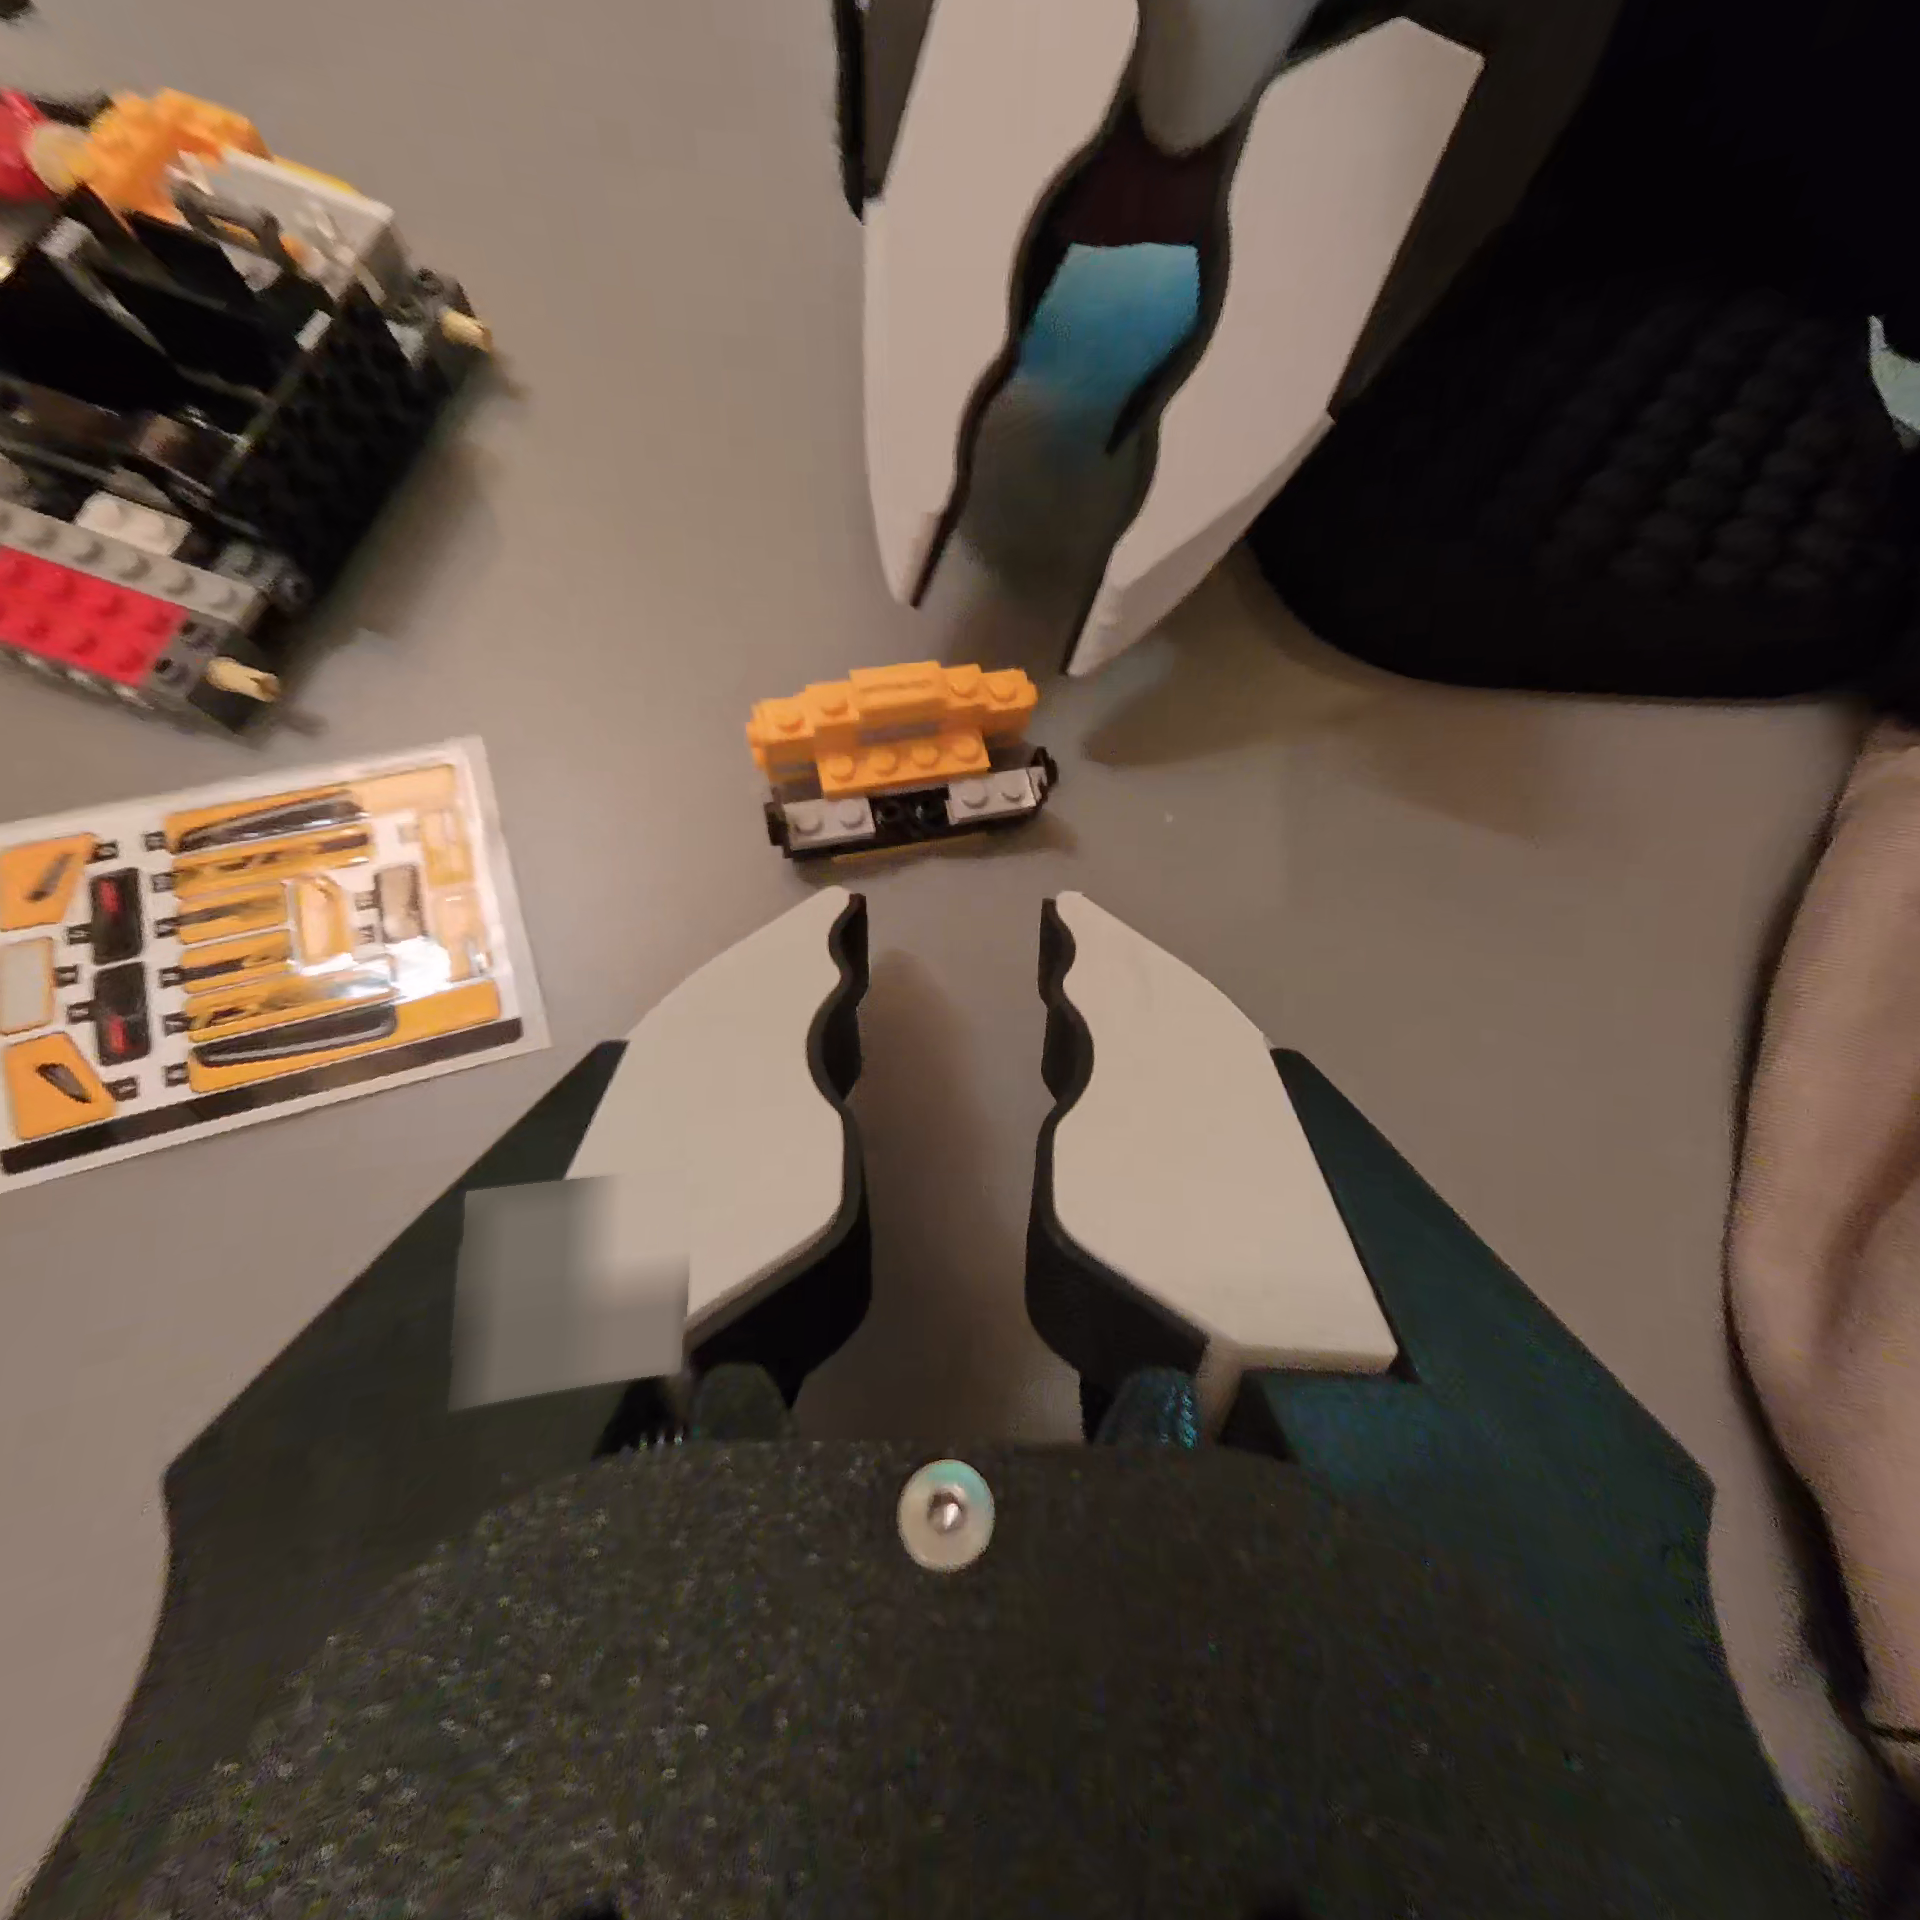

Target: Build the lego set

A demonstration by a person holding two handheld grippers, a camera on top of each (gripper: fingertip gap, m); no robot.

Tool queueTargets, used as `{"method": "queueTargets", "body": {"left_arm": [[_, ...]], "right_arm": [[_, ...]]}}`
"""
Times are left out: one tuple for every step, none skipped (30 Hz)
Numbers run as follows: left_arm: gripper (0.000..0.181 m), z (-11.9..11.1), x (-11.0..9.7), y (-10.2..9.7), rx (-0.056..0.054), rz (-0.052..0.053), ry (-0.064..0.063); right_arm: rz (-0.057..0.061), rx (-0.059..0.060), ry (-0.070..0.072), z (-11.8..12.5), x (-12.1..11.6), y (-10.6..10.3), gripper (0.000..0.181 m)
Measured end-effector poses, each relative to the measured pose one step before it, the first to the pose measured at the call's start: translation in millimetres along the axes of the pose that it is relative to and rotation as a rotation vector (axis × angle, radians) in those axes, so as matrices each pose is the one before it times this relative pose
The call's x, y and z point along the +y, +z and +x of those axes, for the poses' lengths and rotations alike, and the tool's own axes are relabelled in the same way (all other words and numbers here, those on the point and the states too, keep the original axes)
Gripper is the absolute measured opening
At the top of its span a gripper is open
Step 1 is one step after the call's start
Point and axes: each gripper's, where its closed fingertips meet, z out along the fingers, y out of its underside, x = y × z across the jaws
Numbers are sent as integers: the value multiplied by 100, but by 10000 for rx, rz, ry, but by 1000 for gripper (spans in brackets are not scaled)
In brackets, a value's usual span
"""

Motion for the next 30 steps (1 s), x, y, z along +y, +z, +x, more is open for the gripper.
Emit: {"method": "queueTargets", "body": {"left_arm": [[31,274,129,179,127,-113,-31],[31,262,10,266,137,-12,-5],[31,206,-49,325,110,37,7],[32,58,-6,360,43,2,-19],[33,-90,-9,351,-34,2,-14],[33,-114,-277,182,-67,157,14],[35,-107,-295,95,-58,155,-16],[37,-159,-175,44,-82,124,9],[38,-176,-105,14,-85,102,47],[39,-165,-41,-14,-84,68,52],[40,-185,-49,-47,-105,66,70],[41,-195,-77,-95,-120,76,106],[41,-203,-98,-143,-134,69,118],[41,-123,-62,-157,-73,51,106],[40,-46,-77,-149,-32,62,72],[39,42,-76,-112,14,55,51],[38,190,-9,-28,107,0,27],[37,268,59,68,128,-51,3],[37,253,97,142,102,-72,14],[37,173,87,166,30,-59,51],[37,25,121,151,-65,-94,77],[36,-94,168,147,-125,-132,99],[33,-136,178,106,-128,-130,121],[29,-149,127,44,-135,-82,124],[25,-209,13,-42,-166,-5,124],[21,-278,-63,-96,-189,34,96],[19,-256,-60,-102,-141,40,52],[19,-166,15,-50,-45,7,-30],[19,-132,60,16,-12,-3,-102],[19,-196,98,18,-68,-24,-97]], "right_arm": [[199,-1,8,139,-101,54,30],[127,22,11,176,20,120,32],[43,89,27,264,120,194,34],[1,-1,84,91,113,205,35],[-23,-155,93,-199,71,198,34],[-69,-129,12,-261,85,164,33],[-81,-42,-93,-198,45,108,31],[-20,-50,-118,-241,-82,65,28],[50,-92,-82,-311,-201,24,26],[91,-156,-80,-399,-246,-2,23],[94,-182,-94,-420,-212,-27,22],[44,-73,-83,-191,-97,-67,21],[-28,43,-28,92,66,-131,21],[19,126,38,331,50,-187,21],[107,186,92,473,-34,-247,21],[133,210,139,550,-80,-228,22],[108,247,150,584,-83,-143,26],[57,228,139,515,-39,-11,35],[-11,121,98,276,27,107,45],[-36,50,47,77,39,233,58],[-74,-12,26,-72,79,340,67],[-111,-65,48,-188,125,404,73],[-123,-36,60,-147,131,418,76],[-87,-17,42,-107,101,371,77],[-19,54,9,1,9,249,75],[30,155,-26,171,-87,58,70],[36,93,21,130,-95,-55,62],[46,148,72,256,-60,-84,56],[26,153,65,310,-14,-118,50],[18,128,49,251,-20,-122,44]]}}
